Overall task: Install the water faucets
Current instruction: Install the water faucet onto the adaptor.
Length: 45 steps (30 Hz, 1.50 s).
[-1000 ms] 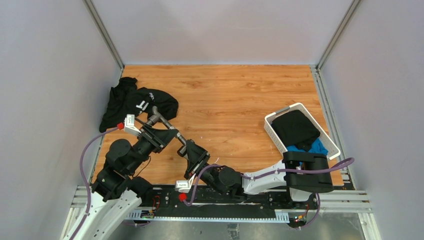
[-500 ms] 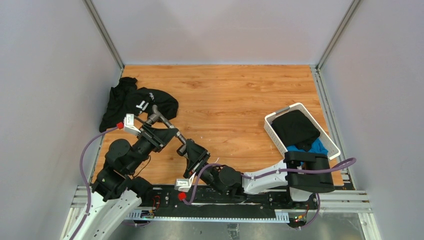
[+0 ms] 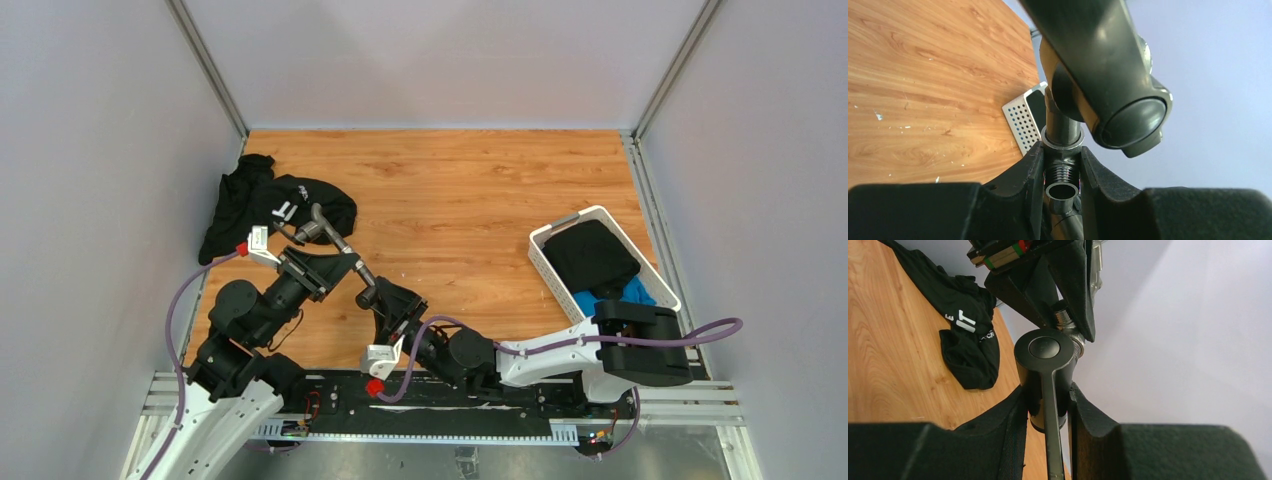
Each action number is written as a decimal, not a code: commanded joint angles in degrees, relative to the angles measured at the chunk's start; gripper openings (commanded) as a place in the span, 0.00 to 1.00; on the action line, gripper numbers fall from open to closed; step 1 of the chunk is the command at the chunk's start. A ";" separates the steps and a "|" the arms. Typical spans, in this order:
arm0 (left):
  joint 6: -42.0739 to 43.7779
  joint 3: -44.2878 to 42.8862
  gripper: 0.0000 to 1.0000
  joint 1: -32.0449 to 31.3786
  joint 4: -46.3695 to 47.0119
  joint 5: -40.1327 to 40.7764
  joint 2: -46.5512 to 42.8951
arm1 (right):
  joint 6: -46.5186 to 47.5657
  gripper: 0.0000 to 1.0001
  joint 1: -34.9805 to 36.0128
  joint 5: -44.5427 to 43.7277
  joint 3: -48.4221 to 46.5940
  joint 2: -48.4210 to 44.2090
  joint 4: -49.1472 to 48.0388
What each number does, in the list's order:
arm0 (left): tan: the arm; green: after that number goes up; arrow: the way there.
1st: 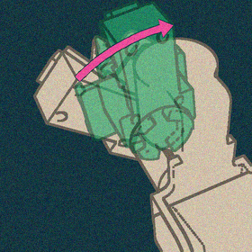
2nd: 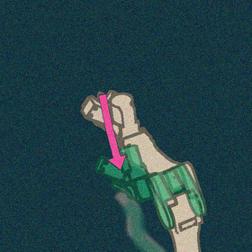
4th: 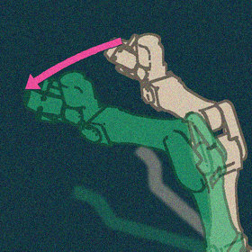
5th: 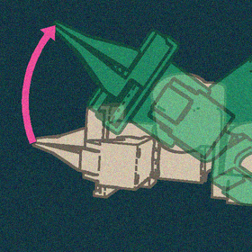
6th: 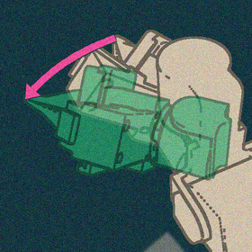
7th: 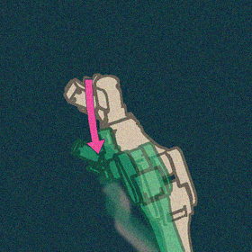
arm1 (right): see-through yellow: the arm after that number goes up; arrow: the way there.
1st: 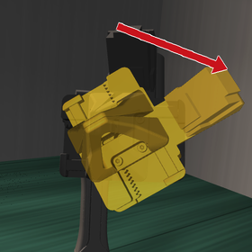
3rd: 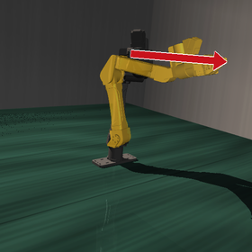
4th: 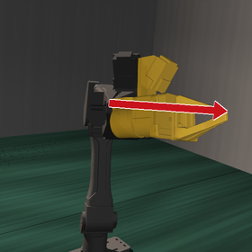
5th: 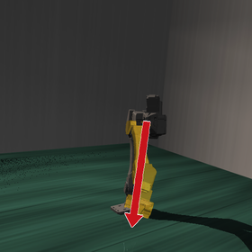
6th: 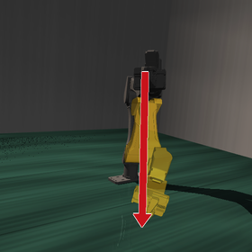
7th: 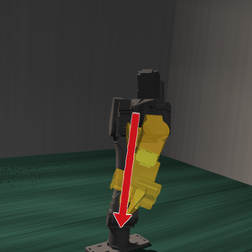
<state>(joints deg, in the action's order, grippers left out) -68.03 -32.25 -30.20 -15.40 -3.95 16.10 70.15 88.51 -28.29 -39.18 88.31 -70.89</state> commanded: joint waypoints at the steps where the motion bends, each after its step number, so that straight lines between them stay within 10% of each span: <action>1: -0.92 0.83 0.00 -0.48 2.24 -3.97 -0.54 | -6.55 0.00 0.88 4.55 -0.66 -1.36 -6.29; 34: -4.35 3.71 0.00 -0.47 8.82 -3.61 -2.80 | -45.83 0.00 -5.19 4.78 2.55 -7.82 -10.97; 45: -5.06 6.84 0.00 -0.47 12.91 -1.40 -6.11 | -72.04 0.00 -11.01 3.70 4.55 -8.20 -14.35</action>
<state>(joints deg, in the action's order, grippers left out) -73.89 -26.52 -30.20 -5.87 -4.47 12.43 10.09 80.99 -19.40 -34.37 81.25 -76.14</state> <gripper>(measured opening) 0.306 0.298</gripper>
